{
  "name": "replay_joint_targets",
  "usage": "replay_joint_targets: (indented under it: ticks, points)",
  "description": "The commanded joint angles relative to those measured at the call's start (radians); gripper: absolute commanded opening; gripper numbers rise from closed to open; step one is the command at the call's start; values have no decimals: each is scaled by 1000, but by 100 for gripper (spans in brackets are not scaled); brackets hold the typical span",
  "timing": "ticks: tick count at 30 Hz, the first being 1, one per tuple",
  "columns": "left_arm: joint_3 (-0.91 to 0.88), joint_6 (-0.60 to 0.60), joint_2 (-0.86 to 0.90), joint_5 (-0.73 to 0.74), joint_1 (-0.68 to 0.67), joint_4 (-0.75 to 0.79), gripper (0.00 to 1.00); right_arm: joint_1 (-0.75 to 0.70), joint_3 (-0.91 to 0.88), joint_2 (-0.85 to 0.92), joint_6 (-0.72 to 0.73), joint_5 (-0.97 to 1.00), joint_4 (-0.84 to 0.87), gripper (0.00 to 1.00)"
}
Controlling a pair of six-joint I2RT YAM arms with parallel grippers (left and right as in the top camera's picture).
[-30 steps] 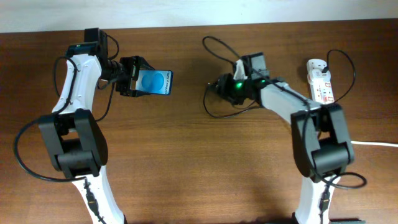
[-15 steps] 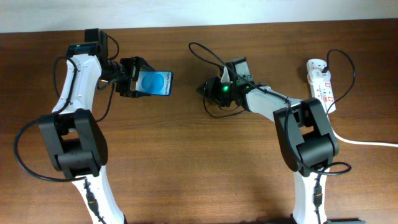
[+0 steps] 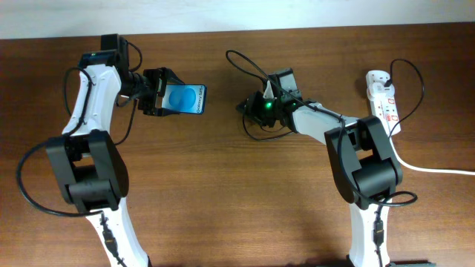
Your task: Plug charger to phone and switch on socket
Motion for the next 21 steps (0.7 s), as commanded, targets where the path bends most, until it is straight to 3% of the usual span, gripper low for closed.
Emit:
replay_joint_targets:
  ticks: [1, 5, 12, 16, 21]
  points:
    - [23, -10, -7, 16, 2, -2, 0, -6, -9, 48, -11, 53, -32, 39]
    - [23, -10, -7, 15, 2, -2, 0, -91, -9, 27, -45, 51, -131, 39]
    - [23, -10, -7, -11, 2, -1, 0, -237, -4, -75, -292, -97, -214, 47]
    - [23, -10, -7, -11, -2, -2, 0, -221, 24, -190, -407, -154, -285, 56]
    - [23, -10, -7, -11, -32, -2, 0, -143, 27, -308, -377, -176, -287, 61]
